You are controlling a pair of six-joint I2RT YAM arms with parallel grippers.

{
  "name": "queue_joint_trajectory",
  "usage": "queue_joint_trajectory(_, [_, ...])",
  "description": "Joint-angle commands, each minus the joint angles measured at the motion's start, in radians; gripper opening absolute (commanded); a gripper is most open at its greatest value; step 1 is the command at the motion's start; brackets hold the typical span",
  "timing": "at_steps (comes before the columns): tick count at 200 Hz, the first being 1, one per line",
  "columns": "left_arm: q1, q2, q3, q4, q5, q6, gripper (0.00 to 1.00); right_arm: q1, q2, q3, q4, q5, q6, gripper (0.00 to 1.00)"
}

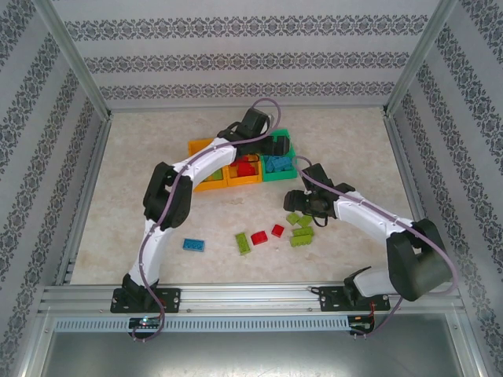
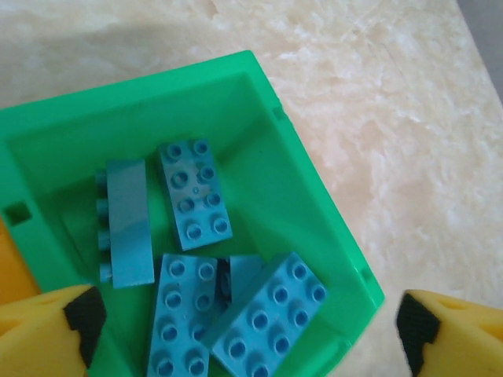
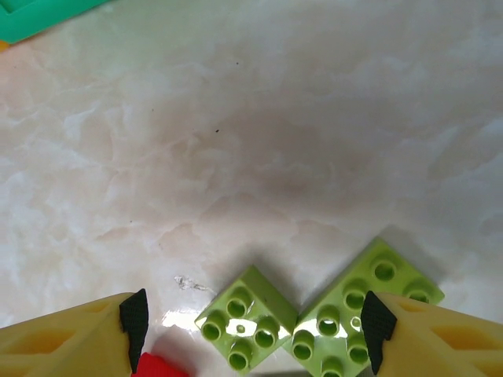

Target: Sort the legos into containers by color

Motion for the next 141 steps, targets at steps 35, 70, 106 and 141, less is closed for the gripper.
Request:
queue_joint_trajectory(35, [0.009,-0.238,-0.271,0.194,0.017,-0.015,1.00,0.049,-0.035,-0.011,-0.074,-0.023,0.086,0.70])
queue_joint_trajectory(70, [0.010,-0.351,-0.446,0.262,0.012,-0.005,1.00,0.087,0.005,-0.014,-0.084,-0.045,0.135,0.69])
queue_joint_trajectory(106, [0.010,-0.452,-0.591,0.326,-0.017,0.012,1.00,0.115,0.035,-0.012,-0.079,-0.053,0.166,0.68])
queue_joint_trajectory(141, [0.010,-0.517,-0.700,0.390,-0.036,0.011,1.00,0.132,0.081,0.008,-0.070,-0.067,0.181,0.69])
